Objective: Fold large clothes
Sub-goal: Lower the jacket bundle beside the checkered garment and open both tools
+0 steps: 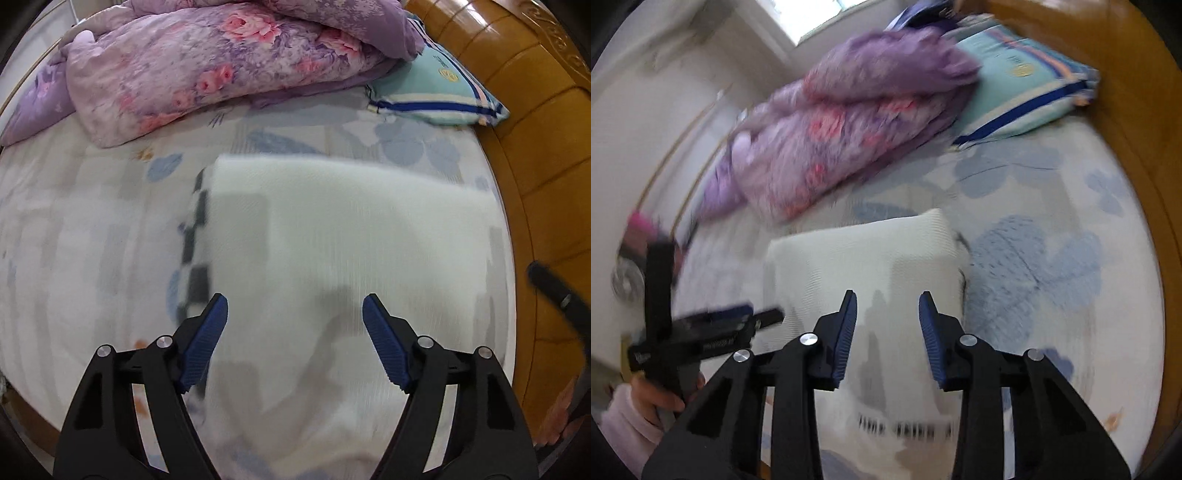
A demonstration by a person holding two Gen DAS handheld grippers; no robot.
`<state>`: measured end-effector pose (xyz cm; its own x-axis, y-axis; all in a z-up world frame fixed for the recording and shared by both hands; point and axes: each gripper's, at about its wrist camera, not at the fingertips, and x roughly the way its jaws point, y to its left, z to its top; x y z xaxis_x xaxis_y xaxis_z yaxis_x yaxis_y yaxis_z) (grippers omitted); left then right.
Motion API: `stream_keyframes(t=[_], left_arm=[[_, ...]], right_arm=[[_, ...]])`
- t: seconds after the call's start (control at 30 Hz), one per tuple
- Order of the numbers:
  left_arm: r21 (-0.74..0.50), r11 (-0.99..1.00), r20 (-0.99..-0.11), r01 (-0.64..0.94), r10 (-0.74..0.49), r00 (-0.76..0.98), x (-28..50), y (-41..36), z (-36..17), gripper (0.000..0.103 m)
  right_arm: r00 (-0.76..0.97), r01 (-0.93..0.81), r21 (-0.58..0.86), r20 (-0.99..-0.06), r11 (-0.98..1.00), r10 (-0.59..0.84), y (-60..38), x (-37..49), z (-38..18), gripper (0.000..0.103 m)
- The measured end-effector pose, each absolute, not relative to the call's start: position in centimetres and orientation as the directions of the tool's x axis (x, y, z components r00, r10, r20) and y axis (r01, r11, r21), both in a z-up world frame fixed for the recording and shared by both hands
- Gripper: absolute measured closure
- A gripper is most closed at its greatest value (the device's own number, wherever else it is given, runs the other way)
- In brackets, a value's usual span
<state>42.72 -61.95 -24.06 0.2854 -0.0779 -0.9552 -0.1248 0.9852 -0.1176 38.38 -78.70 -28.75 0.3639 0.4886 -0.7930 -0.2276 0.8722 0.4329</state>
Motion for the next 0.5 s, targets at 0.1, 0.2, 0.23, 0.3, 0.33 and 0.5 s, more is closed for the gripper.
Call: stream_keyframes(t=[0.1,0.2,0.23,0.3,0.33,0.5], left_arm=[[-0.118,0.981,-0.958,-0.151,-0.073,0.279,46.6,-61.6,-27.6,0.021],[-0.151,0.978,-0.948,-0.143,-0.103,0.300,49.4,-61.1,-30.6,0.009],[-0.157,0.978,-0.944,-0.138,-0.107,0.313,49.9,-61.1,-31.0,0.007],[-0.207,0.963,-0.946,-0.170,-0.153,0.287,50.8,-60.6,-31.3,0.007],[-0.224,0.953,-0.953,-0.204,-0.170,0.251,50.7,-60.2,-30.9,0.008],[-0.216,0.962,-0.966,-0.165,-0.185,0.183,45.0,-60.3,-28.1,0.009]], right_arm=[[0.241,-0.185,0.351,-0.890,0.918,0.388,-76.4,41.8,-33.9,0.071],[0.304,-0.156,0.311,-0.888,0.937,0.346,-76.4,43.1,-36.8,0.071],[0.315,-0.134,0.326,-0.882,0.936,0.352,-76.9,43.7,-37.1,0.071],[0.291,-0.051,0.374,-0.881,0.926,0.372,-77.6,45.1,-37.5,0.071],[0.262,-0.013,0.393,-0.886,0.919,0.383,-78.2,45.7,-37.4,0.071],[0.148,-0.074,0.392,-0.905,0.917,0.399,-77.4,42.8,-34.0,0.069]])
